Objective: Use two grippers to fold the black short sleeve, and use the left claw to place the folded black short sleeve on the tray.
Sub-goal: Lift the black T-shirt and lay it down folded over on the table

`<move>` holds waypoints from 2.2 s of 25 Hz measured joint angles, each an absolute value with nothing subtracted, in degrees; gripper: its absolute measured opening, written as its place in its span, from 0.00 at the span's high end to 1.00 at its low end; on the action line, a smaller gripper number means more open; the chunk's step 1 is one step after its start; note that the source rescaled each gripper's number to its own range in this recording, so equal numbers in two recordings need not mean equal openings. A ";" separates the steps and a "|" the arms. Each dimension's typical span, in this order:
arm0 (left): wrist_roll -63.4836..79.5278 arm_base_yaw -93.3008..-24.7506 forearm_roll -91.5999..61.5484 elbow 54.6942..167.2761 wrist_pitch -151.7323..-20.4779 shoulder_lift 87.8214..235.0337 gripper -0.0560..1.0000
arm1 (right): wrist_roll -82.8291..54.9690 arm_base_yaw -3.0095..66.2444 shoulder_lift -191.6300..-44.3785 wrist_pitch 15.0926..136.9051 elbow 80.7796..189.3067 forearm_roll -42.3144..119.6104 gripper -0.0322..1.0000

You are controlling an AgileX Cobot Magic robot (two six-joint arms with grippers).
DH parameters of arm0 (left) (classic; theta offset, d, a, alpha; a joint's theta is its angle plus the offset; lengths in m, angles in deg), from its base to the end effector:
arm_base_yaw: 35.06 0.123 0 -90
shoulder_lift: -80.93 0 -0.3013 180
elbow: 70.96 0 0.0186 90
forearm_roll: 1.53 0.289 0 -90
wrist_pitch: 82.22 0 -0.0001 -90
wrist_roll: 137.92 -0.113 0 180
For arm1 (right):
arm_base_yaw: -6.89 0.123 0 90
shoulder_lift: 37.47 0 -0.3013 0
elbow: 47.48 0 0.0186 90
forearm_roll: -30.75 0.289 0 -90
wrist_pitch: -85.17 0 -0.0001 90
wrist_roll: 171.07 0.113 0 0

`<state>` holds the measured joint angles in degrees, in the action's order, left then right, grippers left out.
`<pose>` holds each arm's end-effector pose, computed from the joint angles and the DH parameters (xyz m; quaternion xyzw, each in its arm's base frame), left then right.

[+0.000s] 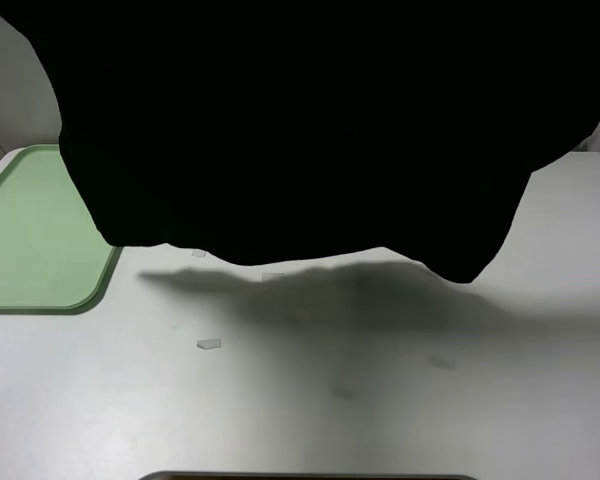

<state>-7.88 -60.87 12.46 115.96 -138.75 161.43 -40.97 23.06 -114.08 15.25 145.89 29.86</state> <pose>0.2870 -0.1135 0.4495 0.5669 0.6992 0.2053 0.3842 0.2523 0.0715 0.4855 -0.4998 0.7695 -0.1227 0.3781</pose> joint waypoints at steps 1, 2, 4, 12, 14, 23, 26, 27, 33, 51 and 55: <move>-7.88 -61.35 11.94 116.10 -140.48 161.08 0.94 | -40.37 23.06 -113.15 15.19 145.84 30.14 0.97; -7.88 -61.74 11.42 116.10 -141.97 160.73 0.94 | -39.50 23.06 -112.21 15.13 145.84 30.75 0.97; -7.88 -62.50 10.23 116.37 -145.79 160.11 0.94 | -37.82 23.06 -110.42 14.99 145.84 31.27 0.97; -7.93 -62.69 2.56 116.37 -148.73 154.11 0.94 | -35.40 23.06 -99.65 14.94 134.79 32.43 0.97; -7.93 -62.69 0.38 116.37 -148.80 152.24 0.95 | -34.67 23.06 -96.56 14.94 130.29 32.58 0.97; -7.88 -62.69 -5.96 108.28 -148.85 144.49 0.95 | -31.53 23.06 -83.97 14.96 123.32 34.47 0.97; -6.82 -62.69 -6.64 107.22 -148.85 143.09 0.95 | -30.90 23.06 -82.29 14.96 123.31 35.02 0.97; -6.57 -62.69 -6.73 107.11 -148.85 142.81 0.95 | -30.90 23.06 -81.94 14.96 123.31 35.23 0.97; -5.94 -62.69 -5.36 107.05 -148.85 143.23 0.95 | -30.78 23.06 -84.39 14.96 123.26 32.56 0.97; 0.24 -60.47 20.86 99.06 -115.99 172.10 0.95 | -30.43 19.95 -123.53 48.82 123.26 12.49 0.97; 3.54 -57.55 23.67 99.06 -104.55 178.87 0.95 | -30.31 17.05 -129.14 58.30 123.13 11.53 0.97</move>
